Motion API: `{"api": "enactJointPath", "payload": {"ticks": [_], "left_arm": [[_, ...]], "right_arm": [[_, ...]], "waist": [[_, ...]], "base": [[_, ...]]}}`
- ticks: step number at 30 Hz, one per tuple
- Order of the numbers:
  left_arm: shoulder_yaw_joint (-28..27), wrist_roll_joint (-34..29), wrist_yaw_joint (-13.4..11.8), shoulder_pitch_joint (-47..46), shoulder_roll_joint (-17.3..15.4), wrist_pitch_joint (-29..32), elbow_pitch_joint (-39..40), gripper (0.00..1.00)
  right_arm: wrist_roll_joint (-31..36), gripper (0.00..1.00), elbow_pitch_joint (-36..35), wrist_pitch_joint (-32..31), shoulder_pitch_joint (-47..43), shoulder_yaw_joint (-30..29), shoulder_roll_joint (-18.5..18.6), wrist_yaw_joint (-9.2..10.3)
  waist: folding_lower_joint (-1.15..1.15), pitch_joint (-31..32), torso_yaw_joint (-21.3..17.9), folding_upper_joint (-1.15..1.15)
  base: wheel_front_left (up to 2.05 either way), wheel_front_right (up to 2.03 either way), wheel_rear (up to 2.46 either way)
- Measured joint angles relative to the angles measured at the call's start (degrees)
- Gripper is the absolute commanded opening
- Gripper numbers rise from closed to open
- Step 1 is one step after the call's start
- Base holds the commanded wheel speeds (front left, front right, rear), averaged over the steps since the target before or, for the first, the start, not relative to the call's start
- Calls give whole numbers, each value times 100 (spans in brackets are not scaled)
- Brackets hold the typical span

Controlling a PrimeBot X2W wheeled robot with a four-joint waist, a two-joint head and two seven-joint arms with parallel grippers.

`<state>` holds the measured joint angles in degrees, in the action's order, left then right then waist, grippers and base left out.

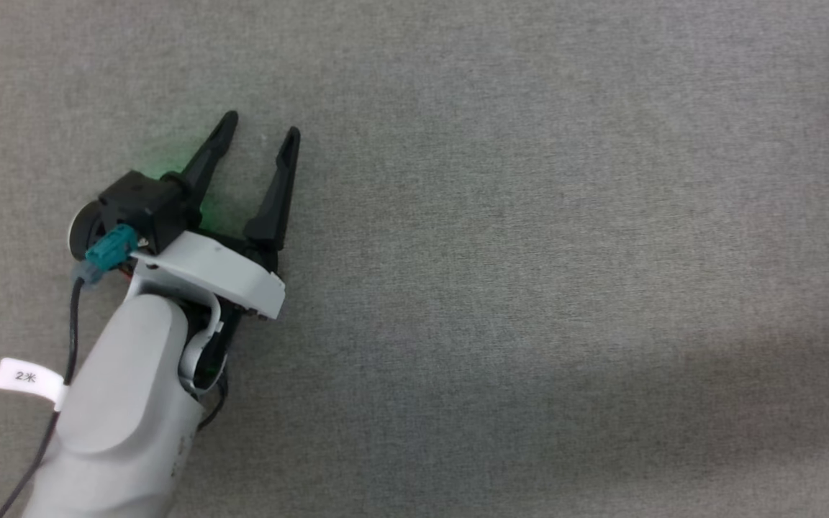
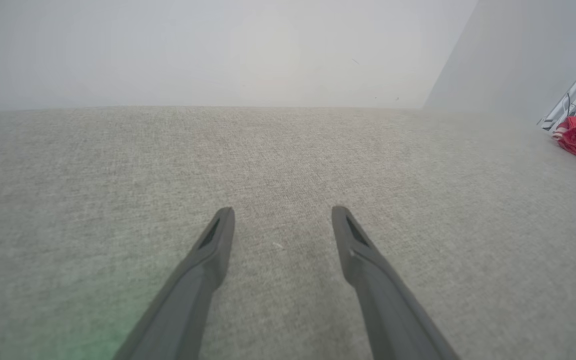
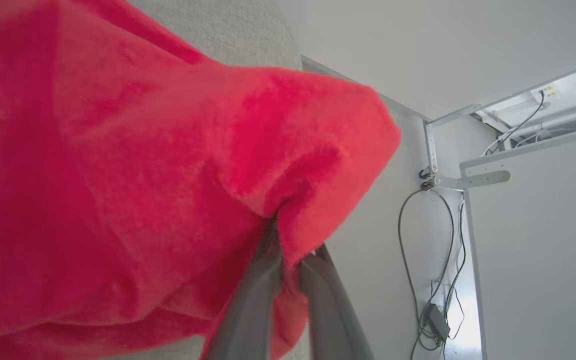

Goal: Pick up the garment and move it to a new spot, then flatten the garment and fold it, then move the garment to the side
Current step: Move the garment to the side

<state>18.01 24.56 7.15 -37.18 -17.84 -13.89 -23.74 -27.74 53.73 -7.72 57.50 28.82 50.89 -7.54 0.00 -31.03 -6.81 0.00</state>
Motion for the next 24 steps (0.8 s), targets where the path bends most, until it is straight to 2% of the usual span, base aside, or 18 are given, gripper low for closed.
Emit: {"api": "enactJointPath", "payload": {"ticks": [7,9,10,12,14,15,24], "left_arm": [[10,88,18,-28,36,-25,8,100],[15,103,18,-28,49,-26,-1,100],[16,103,16,-27,48,-27,-14,100],[5,113,13,-17,42,-32,-46,100],[1,120,5,4,35,-33,-81,100],[-5,129,-4,20,33,-34,-91,100],[-56,182,-59,297,2,-73,-186,100]], "right_arm": [[203,0,709,166,215,-147,-410,0],[272,9,861,209,299,-198,-463,0],[292,16,929,252,335,-225,-492,0],[349,39,1044,319,430,-265,-545,0],[435,90,1129,387,532,-272,-567,0],[468,100,1170,412,575,-280,-573,0],[634,100,1493,775,736,-344,-622,0]], "waist": [[0,-22,134,0],[0,-8,170,0],[0,2,185,0],[0,35,208,0],[0,81,228,0],[0,107,237,0],[0,452,343,0]], "base": [[0,0,0],[0,0,0],[0,0,0],[0,0,0],[0,0,0],[0,0,0],[0,0,0]]}}
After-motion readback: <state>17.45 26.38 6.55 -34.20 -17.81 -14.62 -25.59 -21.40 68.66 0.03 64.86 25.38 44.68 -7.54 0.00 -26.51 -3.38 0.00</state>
